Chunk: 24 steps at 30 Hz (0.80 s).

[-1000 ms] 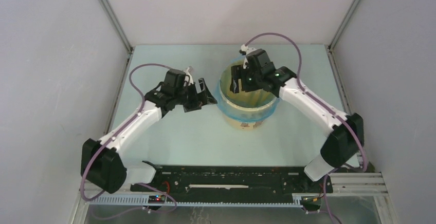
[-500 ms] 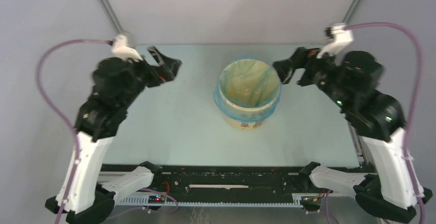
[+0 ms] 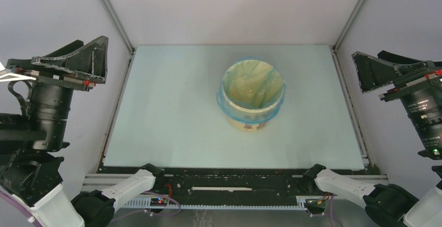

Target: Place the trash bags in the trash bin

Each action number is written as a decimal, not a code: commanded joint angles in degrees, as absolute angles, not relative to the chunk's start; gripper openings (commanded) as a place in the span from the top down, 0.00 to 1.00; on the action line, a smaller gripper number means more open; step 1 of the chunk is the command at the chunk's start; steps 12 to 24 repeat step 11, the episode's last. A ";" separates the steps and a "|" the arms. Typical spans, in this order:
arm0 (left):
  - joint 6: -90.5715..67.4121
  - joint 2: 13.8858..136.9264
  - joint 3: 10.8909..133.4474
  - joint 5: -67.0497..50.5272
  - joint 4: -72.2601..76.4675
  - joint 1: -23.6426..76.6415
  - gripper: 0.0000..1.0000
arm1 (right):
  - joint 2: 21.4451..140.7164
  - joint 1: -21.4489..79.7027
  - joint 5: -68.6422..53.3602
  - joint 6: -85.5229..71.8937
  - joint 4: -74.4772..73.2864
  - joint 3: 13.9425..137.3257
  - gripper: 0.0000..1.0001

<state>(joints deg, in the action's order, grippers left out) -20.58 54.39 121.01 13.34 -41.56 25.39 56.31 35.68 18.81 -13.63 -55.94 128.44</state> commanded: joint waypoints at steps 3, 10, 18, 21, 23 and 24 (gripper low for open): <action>-16.54 56.23 121.28 15.45 -42.57 25.49 0.00 | 59.30 36.02 19.64 -11.04 -56.05 127.54 0.00; -16.02 56.13 121.20 15.73 -42.71 25.47 0.00 | 60.64 36.04 22.53 -12.00 -57.57 128.02 0.00; -15.92 56.25 121.18 15.73 -42.71 25.46 0.00 | 61.19 36.04 23.22 -12.48 -58.24 128.34 0.00; -15.92 56.25 121.18 15.73 -42.71 25.46 0.00 | 61.19 36.04 23.22 -12.48 -58.24 128.34 0.00; -15.92 56.25 121.18 15.73 -42.71 25.46 0.00 | 61.19 36.04 23.22 -12.48 -58.24 128.34 0.00; -15.92 56.25 121.18 15.73 -42.71 25.46 0.00 | 61.19 36.04 23.22 -12.48 -58.24 128.34 0.00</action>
